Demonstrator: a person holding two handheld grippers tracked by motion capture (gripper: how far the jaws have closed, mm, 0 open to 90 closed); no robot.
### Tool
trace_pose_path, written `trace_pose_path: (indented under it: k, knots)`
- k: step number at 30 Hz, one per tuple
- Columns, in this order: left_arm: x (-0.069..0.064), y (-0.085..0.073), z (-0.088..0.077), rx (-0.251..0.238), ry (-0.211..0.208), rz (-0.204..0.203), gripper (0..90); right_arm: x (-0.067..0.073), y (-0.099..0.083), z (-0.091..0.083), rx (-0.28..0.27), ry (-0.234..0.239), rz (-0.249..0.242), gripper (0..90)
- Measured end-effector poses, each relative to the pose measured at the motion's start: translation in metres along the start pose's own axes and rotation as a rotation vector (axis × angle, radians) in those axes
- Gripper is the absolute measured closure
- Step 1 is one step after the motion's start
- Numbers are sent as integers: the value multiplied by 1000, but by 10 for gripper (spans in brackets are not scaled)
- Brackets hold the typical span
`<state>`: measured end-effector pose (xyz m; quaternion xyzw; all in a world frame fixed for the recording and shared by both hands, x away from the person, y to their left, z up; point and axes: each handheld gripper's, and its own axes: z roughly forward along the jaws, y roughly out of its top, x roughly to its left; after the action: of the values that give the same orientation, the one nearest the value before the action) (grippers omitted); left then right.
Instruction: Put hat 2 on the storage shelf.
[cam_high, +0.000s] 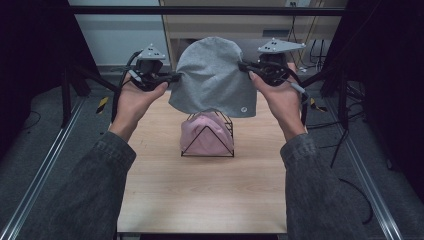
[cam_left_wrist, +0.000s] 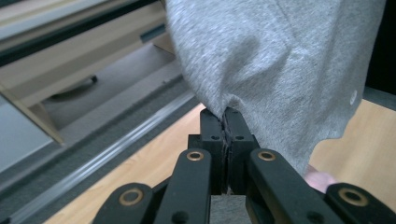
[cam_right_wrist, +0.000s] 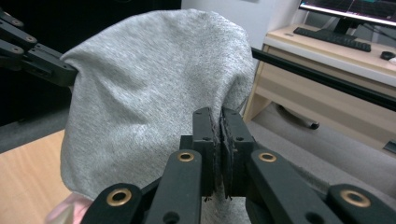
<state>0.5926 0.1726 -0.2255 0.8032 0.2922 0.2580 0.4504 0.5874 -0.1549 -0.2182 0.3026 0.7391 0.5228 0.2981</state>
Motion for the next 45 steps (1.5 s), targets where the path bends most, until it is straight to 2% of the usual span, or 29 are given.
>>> trace_pose_path:
  k: [5,8,11,16,22,27,39,45]
  knots:
    - [7,-1,4,11,25,12,888,-4,-3,10,-9,-3,6,859]
    - [11,-5,9,17,31,3,888,-6,-7,19,0,3,-3,858]
    - [14,-6,16,17,46,11,888,-8,-10,27,6,-6,3,858]
    - [16,-9,29,22,52,5,888,-12,-11,34,4,-11,9,858]
    - [16,-16,43,39,54,21,888,-16,-20,45,18,-6,7,858]
    - [17,-25,51,53,50,2,888,-17,-32,50,32,-5,23,858]
    - [20,-45,54,62,43,-29,887,-12,-50,57,54,9,34,858]
    - [18,-49,55,66,43,-23,887,-9,-56,59,64,14,36,858]
